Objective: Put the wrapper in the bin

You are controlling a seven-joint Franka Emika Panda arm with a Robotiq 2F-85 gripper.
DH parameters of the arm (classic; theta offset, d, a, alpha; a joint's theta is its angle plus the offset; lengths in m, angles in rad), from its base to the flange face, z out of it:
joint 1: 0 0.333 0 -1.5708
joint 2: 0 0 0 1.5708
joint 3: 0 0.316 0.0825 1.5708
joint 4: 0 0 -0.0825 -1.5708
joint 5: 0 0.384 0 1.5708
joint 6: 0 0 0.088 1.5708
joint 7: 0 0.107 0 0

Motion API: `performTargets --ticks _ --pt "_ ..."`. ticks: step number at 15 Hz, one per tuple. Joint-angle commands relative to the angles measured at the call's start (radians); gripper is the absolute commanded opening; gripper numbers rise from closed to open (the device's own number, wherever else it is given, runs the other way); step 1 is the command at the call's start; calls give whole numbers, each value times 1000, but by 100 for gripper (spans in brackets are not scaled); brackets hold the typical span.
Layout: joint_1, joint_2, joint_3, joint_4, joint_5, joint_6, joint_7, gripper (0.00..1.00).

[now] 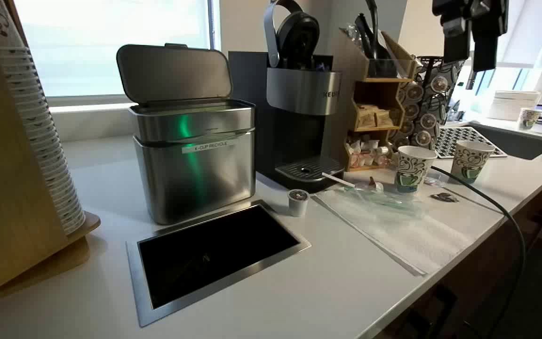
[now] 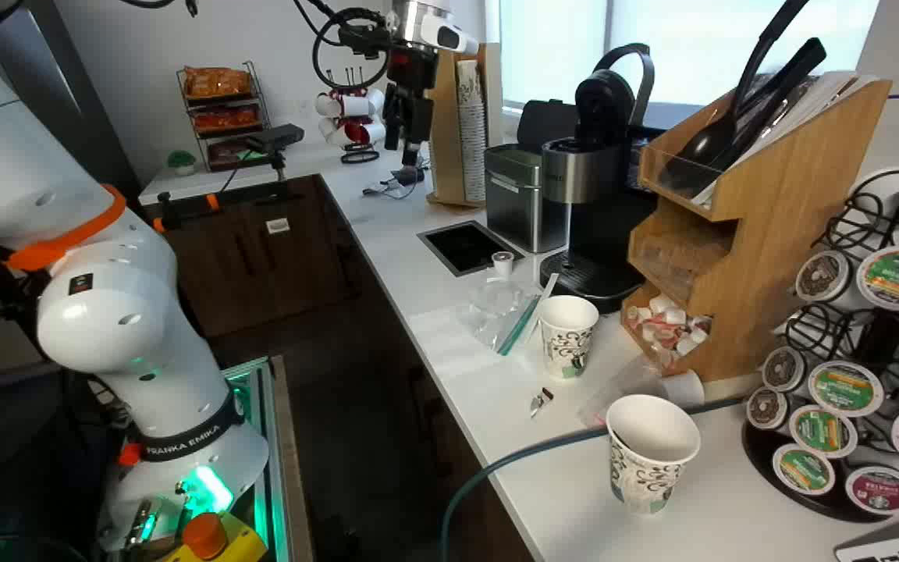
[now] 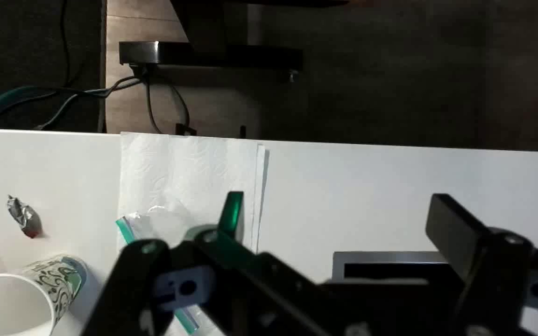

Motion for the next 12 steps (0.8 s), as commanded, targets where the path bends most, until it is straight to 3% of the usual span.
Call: performTargets --ticks 1,7,10,12 --pt "-4 1 3 3 0 -3 0 100" --pt "-3 -11 4 -9 -14 20 -16 100" --pt "-10 -61 -12 -80 -147 109 -159 100" --pt "-18 -107 -60 -156 -175 177 -309 100"
